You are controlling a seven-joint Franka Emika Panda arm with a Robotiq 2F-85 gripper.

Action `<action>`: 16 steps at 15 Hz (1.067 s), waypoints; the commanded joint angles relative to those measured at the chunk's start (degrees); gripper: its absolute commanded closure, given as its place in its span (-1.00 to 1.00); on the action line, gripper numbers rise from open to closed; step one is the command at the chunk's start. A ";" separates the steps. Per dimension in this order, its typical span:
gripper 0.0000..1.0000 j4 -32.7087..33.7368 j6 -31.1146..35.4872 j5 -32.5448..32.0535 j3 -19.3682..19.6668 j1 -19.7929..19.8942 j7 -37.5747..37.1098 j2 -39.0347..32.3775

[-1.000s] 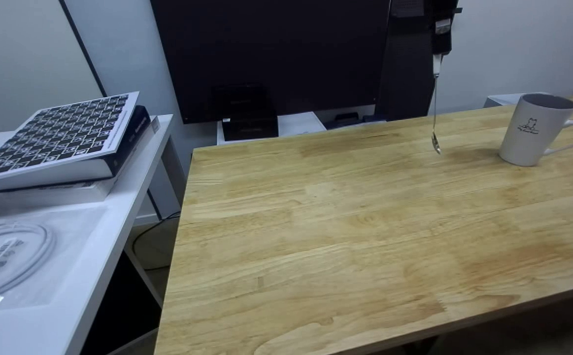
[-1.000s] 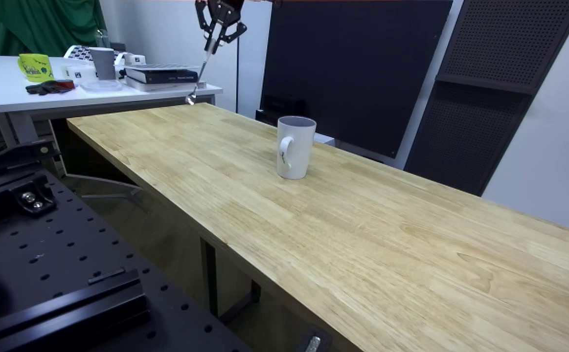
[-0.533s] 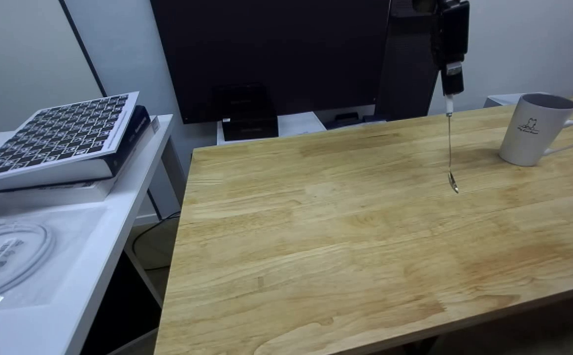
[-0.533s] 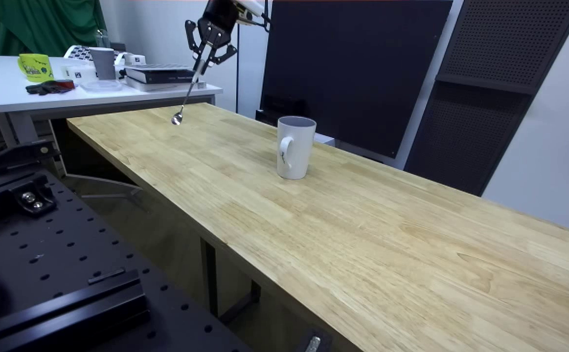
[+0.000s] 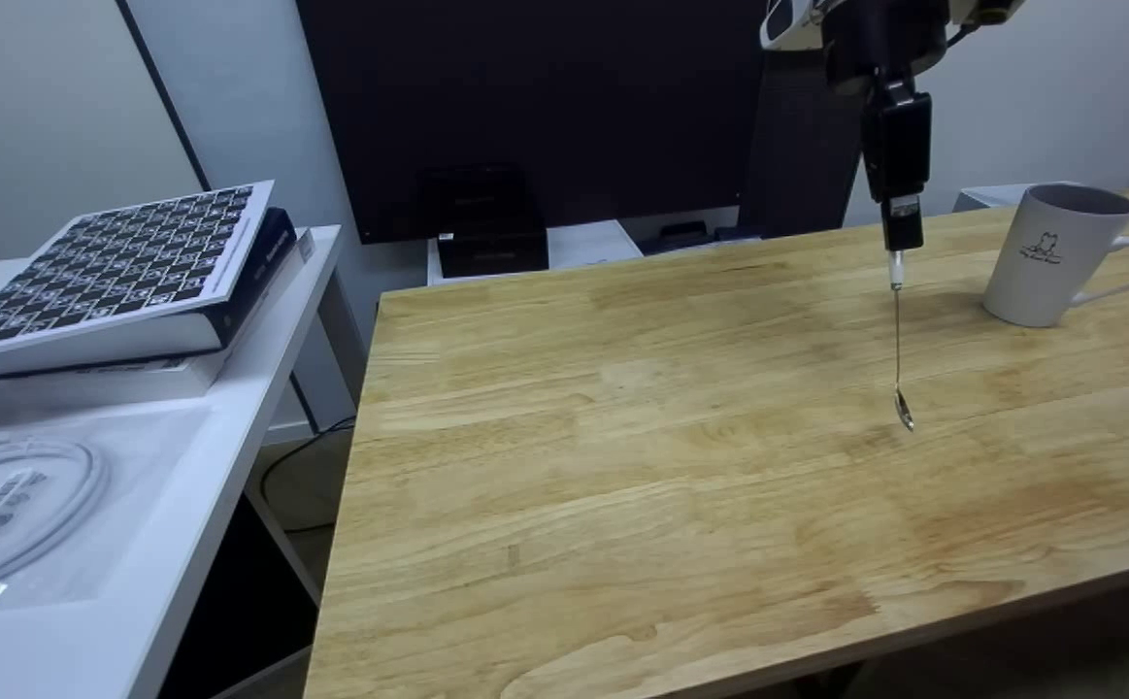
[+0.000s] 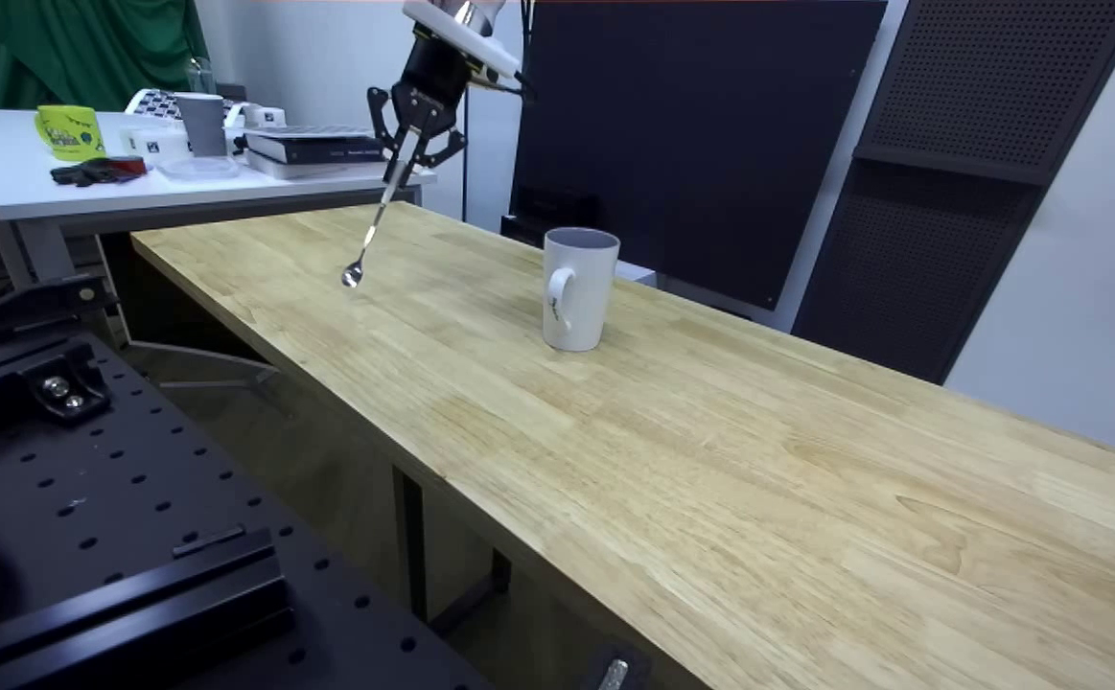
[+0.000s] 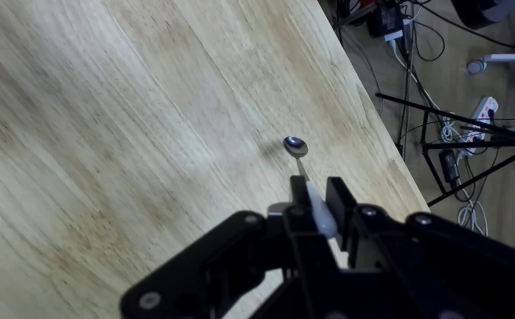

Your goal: Take the spoon out of the mug and put it on the table

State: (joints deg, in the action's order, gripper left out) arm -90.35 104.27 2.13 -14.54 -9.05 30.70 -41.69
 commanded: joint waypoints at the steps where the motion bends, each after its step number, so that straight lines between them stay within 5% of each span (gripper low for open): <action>1: 0.18 -0.97 0.94 -1.11 0.48 0.12 -0.72 -0.17; 10: -0.92 1.20 -1.89 -4.19 3.56 -0.71 -9.41 2.08; 16: -1.00 3.13 -1.66 -4.64 6.43 -0.98 -20.21 7.40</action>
State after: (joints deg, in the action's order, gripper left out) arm -88.17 103.21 -1.41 -10.01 -9.13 17.01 -37.03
